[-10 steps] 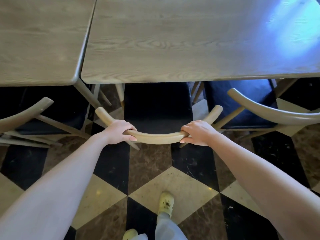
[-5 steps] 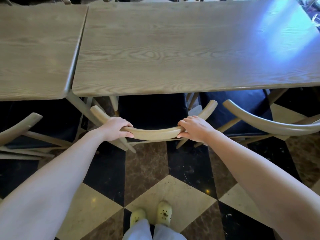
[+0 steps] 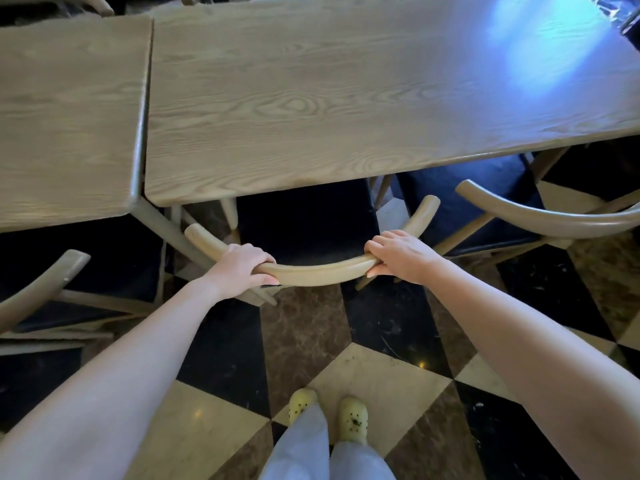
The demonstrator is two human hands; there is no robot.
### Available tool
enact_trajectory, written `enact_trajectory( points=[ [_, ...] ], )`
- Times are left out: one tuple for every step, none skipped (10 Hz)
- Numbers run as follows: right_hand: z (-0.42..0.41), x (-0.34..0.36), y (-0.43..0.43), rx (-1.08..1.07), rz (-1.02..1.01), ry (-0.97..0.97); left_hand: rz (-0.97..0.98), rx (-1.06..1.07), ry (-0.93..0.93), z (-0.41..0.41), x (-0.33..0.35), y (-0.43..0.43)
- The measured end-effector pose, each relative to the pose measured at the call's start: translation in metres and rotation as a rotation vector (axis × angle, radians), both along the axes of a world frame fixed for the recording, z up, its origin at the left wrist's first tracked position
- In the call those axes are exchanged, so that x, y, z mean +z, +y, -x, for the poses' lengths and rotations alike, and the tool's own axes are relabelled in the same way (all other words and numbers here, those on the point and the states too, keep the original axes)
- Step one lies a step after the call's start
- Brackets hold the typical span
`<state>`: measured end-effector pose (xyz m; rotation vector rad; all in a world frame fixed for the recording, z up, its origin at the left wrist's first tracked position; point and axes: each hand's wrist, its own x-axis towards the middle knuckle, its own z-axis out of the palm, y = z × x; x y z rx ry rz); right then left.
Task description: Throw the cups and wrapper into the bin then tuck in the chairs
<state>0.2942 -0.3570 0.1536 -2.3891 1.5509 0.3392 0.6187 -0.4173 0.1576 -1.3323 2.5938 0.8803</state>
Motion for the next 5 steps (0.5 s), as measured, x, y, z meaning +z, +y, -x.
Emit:
enact_trajectory(
  points=[
    [-0.003, -0.002, 0.004, -0.037, 0.021, 0.02, 0.082, -0.019, 0.002, -0.003, -0.007, 0.002],
    [-0.005, -0.002, 0.012, -0.142, 0.086, 0.031, 0.093, -0.008, 0.038, -0.004, -0.007, 0.002],
    [-0.013, -0.008, 0.028, -0.3, 0.152, -0.007, 0.06, 0.016, 0.049, -0.002, -0.005, 0.007],
    [-0.024, -0.011, 0.042, -0.497, 0.144, -0.121, 0.118, 0.069, 0.014, 0.013, -0.005, 0.02],
    [-0.034, -0.014, 0.064, -0.67, 0.177, -0.241, 0.305, 0.08, 0.055, 0.049, -0.011, 0.072]
  ],
)
